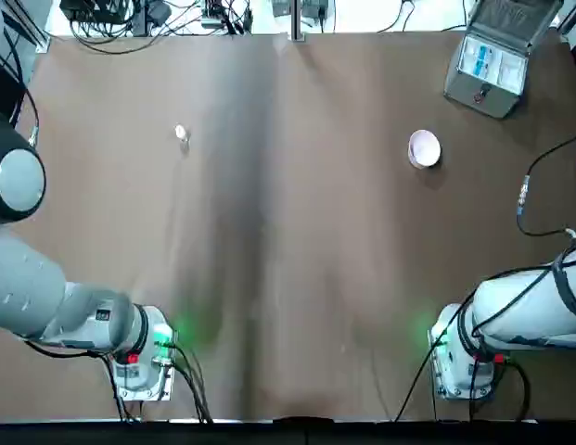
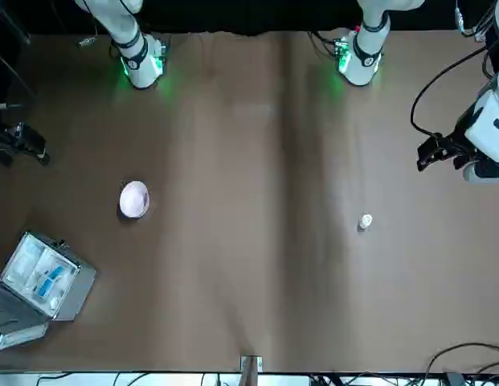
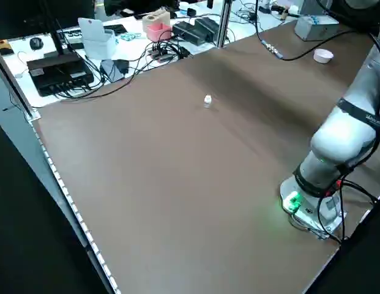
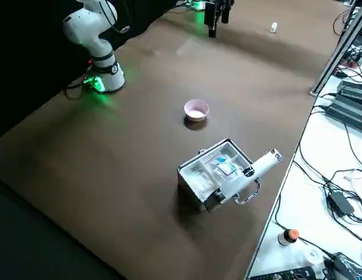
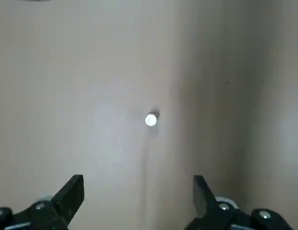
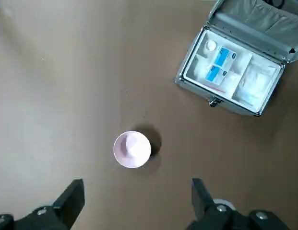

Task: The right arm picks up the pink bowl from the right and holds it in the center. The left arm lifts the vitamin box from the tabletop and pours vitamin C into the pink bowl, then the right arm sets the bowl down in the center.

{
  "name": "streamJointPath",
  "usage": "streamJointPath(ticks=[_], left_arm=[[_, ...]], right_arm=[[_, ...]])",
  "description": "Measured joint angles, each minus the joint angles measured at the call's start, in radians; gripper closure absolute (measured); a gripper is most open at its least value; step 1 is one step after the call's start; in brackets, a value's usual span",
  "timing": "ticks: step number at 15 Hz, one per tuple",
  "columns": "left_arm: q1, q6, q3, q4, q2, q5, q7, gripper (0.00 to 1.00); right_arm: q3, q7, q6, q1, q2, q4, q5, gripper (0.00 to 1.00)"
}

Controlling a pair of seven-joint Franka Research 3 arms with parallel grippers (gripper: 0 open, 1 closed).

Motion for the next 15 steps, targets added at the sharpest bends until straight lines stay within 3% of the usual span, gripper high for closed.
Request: streamJointPath(ticks=[9,15], left_arm=[[-0.001,-0.001,-0.003,0.003,-0.002,-0.007,0.005,0.0],[0.077,0.013,0.0,0.032,0.085,-0.164,0.107,0.0]], right_arm=[[0.0,0.02,-0.02,0.001,0.001,-0.026,0.0,0.02],[0.0,0.025,-0.01,0.001,0.038,-0.046,0.0,0.02]])
